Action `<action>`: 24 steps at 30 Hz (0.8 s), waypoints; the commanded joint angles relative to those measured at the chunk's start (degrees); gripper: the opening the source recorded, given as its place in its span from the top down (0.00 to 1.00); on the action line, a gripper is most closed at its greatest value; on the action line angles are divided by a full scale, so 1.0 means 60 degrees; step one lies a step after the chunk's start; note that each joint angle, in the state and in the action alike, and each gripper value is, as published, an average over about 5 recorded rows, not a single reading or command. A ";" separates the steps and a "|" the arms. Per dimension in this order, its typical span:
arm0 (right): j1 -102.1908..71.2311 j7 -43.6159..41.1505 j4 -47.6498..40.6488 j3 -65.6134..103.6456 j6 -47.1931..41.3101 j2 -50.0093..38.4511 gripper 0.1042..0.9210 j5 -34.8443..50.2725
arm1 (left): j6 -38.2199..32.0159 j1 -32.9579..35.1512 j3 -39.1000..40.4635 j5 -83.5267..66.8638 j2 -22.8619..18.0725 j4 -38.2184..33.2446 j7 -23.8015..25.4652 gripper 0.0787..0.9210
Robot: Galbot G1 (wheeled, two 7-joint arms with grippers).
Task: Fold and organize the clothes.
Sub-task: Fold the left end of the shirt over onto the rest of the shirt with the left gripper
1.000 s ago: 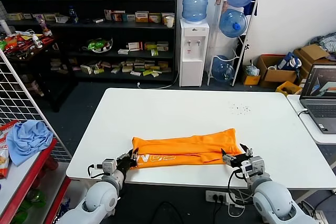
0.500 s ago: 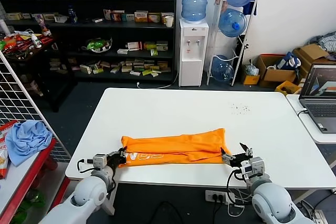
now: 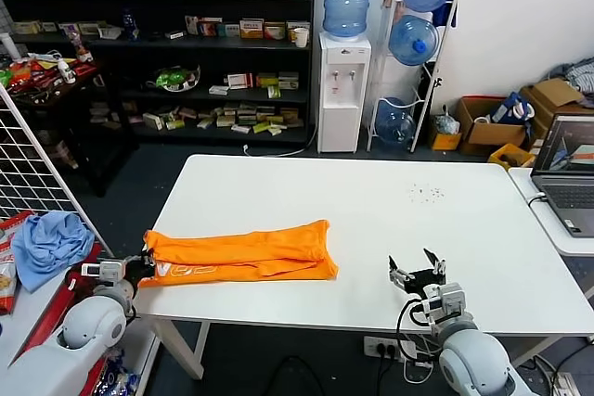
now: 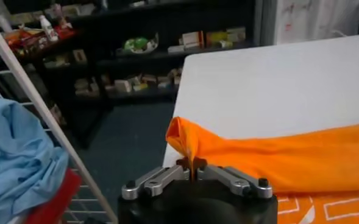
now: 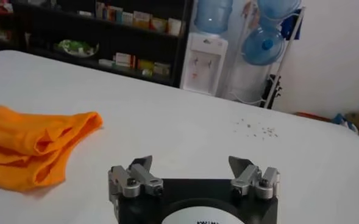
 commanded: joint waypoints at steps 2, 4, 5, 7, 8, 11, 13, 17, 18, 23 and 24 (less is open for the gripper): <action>-0.0104 -0.0007 -0.0184 0.0106 0.0525 0.0356 0.12 -0.0754 | 0.0242 -0.0073 0.0412 -0.0911 -0.0827 -0.2518 -0.0902 0.95; -0.0102 -0.0006 -0.0305 0.0139 0.0617 0.0421 0.12 -0.0928 | 0.0252 -0.0196 0.0753 -0.1059 -0.1337 -0.2595 -0.1002 0.95; -0.0094 -0.0008 -0.0369 0.0151 0.0660 0.0448 0.12 -0.1008 | 0.0250 -0.0291 0.0942 -0.1109 -0.1589 -0.2580 -0.1050 0.95; -0.0066 -0.0016 -0.0516 0.0170 0.0743 0.0492 0.12 -0.1148 | 0.0248 -0.0545 0.1355 -0.1165 -0.2103 -0.2459 -0.1145 0.95; -0.0045 -0.0022 -0.0598 0.0177 0.0784 0.0512 0.12 -0.1212 | 0.0246 -0.0690 0.1559 -0.1170 -0.2359 -0.2363 -0.1191 0.95; 0.0043 -0.0048 -0.0859 0.0190 0.0897 0.0560 0.12 -0.1371 | 0.0253 -0.1183 0.2131 -0.1134 -0.3132 -0.1925 -0.1350 0.95; 0.0124 -0.0065 -0.1008 0.0198 0.0952 0.0571 0.12 -0.1438 | 0.0259 -0.1507 0.2430 -0.1049 -0.3657 -0.1500 -0.1457 0.95; 0.0288 -0.0085 -0.1212 0.0214 0.0995 0.0550 0.12 -0.1451 | 0.0255 -0.2050 0.2826 -0.0828 -0.4754 -0.0631 -0.1665 0.95; 0.0323 -0.0089 -0.1247 0.0217 0.0999 0.0540 0.12 -0.1441 | 0.0253 -0.2170 0.2909 -0.0777 -0.5024 -0.0431 -0.1720 0.95; 0.0413 -0.0117 -0.1339 0.0247 0.1018 0.0491 0.12 -0.1384 | 0.0243 -0.2644 0.3205 -0.0527 -0.6097 0.0383 -0.1883 0.95; 0.0421 -0.0123 -0.1352 0.0255 0.1022 0.0482 0.12 -0.1368 | 0.0240 -0.2713 0.3248 -0.0477 -0.6269 0.0516 -0.1893 0.95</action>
